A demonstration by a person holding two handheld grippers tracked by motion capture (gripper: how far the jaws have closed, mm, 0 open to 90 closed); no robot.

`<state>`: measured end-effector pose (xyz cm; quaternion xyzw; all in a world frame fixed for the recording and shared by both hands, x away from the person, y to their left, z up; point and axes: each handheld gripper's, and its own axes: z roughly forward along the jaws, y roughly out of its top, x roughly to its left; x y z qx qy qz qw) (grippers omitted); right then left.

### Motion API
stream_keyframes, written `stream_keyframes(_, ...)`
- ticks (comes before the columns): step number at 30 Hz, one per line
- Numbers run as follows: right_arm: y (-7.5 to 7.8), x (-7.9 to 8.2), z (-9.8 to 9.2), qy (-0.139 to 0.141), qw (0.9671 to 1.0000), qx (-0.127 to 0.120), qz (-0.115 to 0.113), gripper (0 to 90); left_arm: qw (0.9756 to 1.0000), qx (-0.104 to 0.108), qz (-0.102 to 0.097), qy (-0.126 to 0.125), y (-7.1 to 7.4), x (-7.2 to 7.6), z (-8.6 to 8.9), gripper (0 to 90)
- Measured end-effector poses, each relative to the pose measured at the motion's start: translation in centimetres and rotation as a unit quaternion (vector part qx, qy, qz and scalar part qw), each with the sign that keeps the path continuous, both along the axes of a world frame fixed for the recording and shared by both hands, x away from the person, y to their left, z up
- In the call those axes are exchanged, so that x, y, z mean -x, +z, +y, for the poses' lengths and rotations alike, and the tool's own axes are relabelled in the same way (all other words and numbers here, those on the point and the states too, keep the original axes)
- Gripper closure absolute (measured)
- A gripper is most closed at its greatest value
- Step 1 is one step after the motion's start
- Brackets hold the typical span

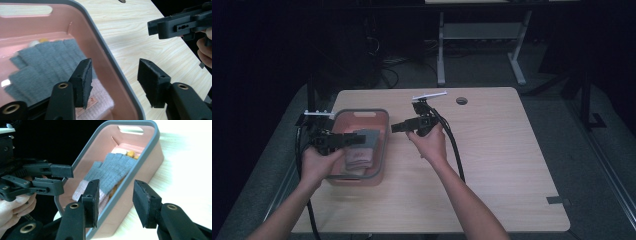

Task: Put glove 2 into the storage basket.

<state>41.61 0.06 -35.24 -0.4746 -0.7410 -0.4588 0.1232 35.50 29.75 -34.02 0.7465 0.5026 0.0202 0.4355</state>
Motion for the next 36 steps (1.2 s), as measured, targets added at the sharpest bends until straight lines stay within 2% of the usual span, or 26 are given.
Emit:
stream_keyframes(5, -0.1, 0.2, -1.5, -0.006, 1.0000, 0.000, -0.002, 55.4, 0.9999, 0.007, -0.005, -0.009, 0.2, 0.1, -1.3, 42.1)
stream_keyframes(16, 0.4, 0.5, -4.9, -0.030, 0.9995, -0.007, -0.004, 52.9, 0.9993, 0.009, -0.013, -0.033, 0.2, -0.3, -4.1, 35.1)
stream_keyframes(36, 0.0, 1.2, -10.6, -0.067, 0.9976, -0.013, -0.001, 51.2, 0.9977, 0.011, -0.019, -0.065, 0.2, -0.2, -8.1, 31.4)
